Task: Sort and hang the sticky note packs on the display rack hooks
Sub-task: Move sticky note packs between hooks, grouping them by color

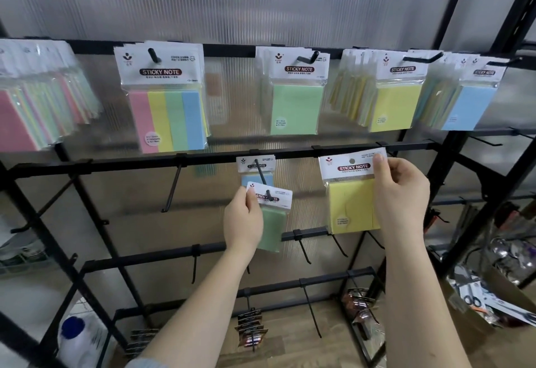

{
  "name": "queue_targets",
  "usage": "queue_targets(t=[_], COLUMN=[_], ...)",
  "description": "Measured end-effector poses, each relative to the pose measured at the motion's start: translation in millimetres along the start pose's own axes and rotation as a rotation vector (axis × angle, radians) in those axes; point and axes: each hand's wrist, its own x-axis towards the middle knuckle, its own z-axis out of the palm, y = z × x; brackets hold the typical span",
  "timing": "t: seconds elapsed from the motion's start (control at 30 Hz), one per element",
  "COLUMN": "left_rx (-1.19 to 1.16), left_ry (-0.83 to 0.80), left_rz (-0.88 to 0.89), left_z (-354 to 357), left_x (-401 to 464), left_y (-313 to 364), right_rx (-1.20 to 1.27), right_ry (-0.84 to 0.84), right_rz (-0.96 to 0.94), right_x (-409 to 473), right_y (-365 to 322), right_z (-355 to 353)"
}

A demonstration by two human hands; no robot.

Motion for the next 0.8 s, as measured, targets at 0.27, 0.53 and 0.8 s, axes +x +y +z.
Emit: queue_targets(t=[0.27, 0.53, 0.8], left_rx=[0.080, 0.075, 0.023], left_ry=[0.000, -0.054, -0.093], left_rz=[0.095, 0.177, 0.255], left_z=[-6, -16, -27], left_x=[-11, -7, 5], left_y=[0, 6, 22], right_rx=[0.029, 0.079, 0.105], right_ry=[-0.009, 0.055, 0.129], right_rz=[0.031, 0.061, 0.090], right_x=[-4, -5, -16], right_y=[1, -2, -4], right_z=[2, 3, 2])
